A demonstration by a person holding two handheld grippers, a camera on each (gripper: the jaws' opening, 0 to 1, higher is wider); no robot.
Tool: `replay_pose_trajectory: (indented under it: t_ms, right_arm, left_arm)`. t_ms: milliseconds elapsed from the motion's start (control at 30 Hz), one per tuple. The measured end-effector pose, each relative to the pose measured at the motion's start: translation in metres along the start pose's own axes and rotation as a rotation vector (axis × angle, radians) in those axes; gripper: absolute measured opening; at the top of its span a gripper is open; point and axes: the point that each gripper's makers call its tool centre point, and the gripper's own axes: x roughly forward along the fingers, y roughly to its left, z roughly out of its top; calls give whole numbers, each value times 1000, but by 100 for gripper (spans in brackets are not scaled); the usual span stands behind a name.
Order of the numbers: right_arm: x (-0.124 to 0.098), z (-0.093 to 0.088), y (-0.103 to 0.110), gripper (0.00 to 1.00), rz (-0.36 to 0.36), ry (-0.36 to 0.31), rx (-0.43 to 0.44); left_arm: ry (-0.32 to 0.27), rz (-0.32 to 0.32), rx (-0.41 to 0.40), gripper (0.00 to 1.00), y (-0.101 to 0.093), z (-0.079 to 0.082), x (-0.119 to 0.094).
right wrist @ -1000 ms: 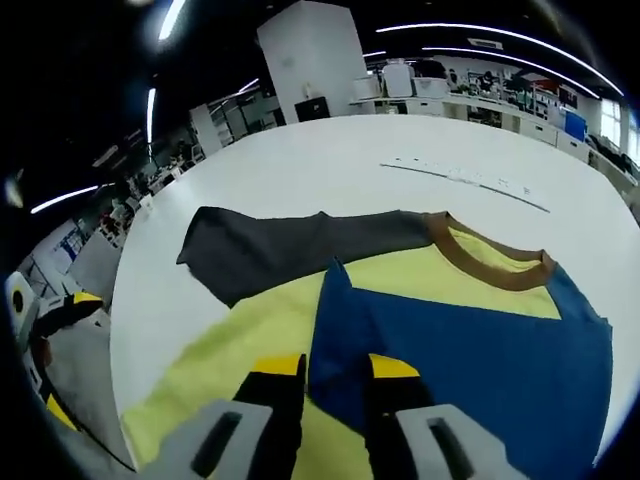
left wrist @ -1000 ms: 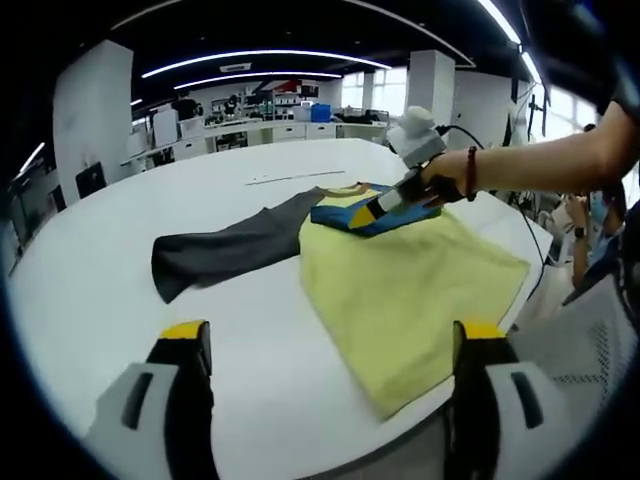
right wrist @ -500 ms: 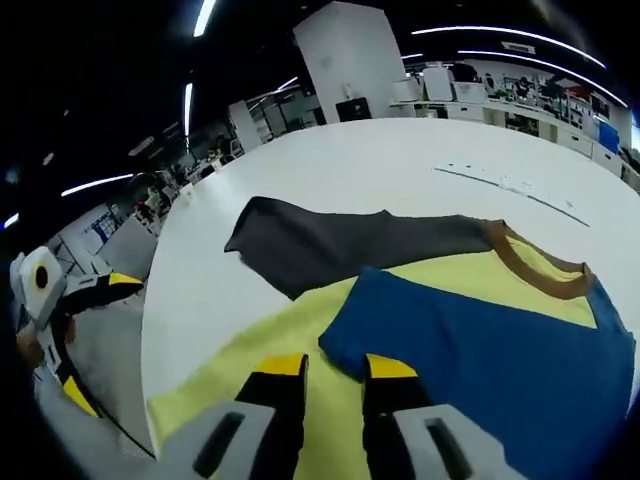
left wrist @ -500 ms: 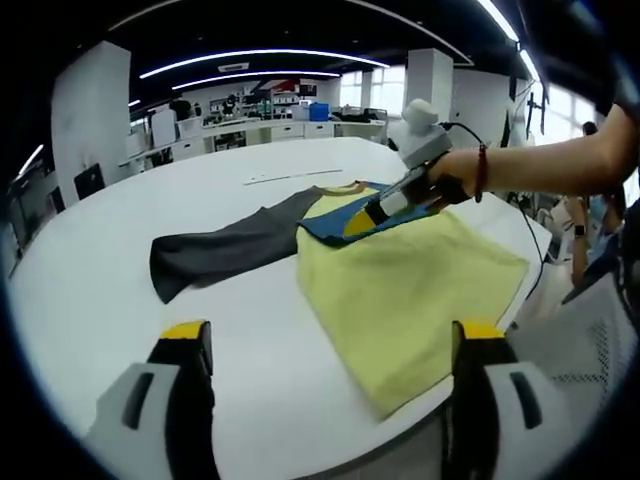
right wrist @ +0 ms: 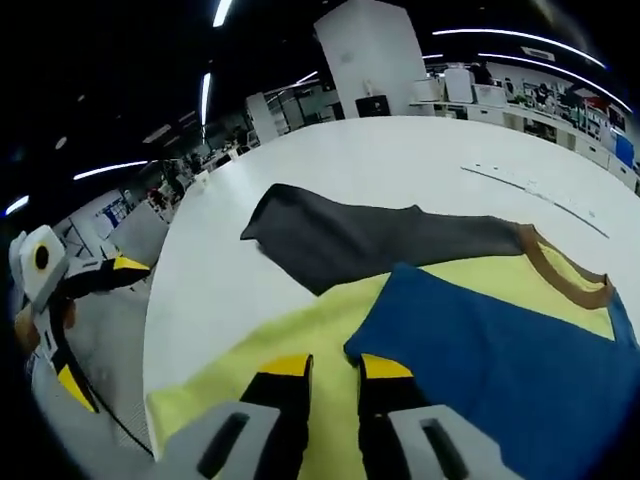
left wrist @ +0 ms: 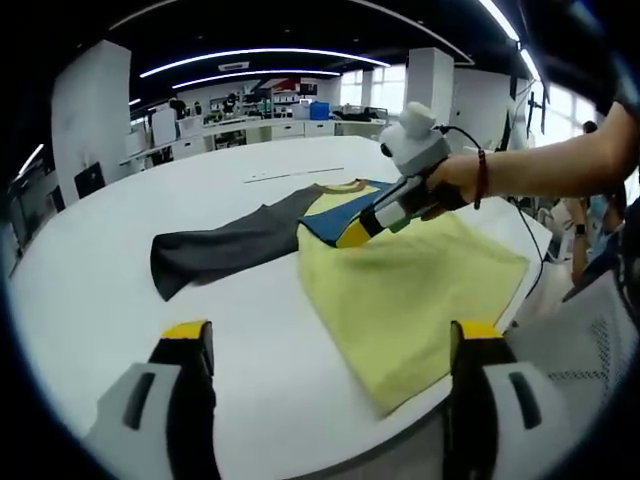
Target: Fold the garment on the visible template until the final outline fits inside the template.
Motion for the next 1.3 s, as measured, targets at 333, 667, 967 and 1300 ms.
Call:
replay_pose_trajectory:
  t_ms: [333,667,967,1300]
  right_arm:
    - [-6,1,1,25,6,-13,-8]
    - [-22,17,-3,54,3,-73,-35]
    - [-45,16,-14,82,-43,-66,-98]
    - [-73,2,-45,90,-130,-61,-93]
  left_arm:
    - [-4,2,2,96,0,1,0]
    - [-17,18,8,99,3,5,0]
    - [-24,24,8,99,6,9,2]
    - [-23,20,14,99,3,10,2]
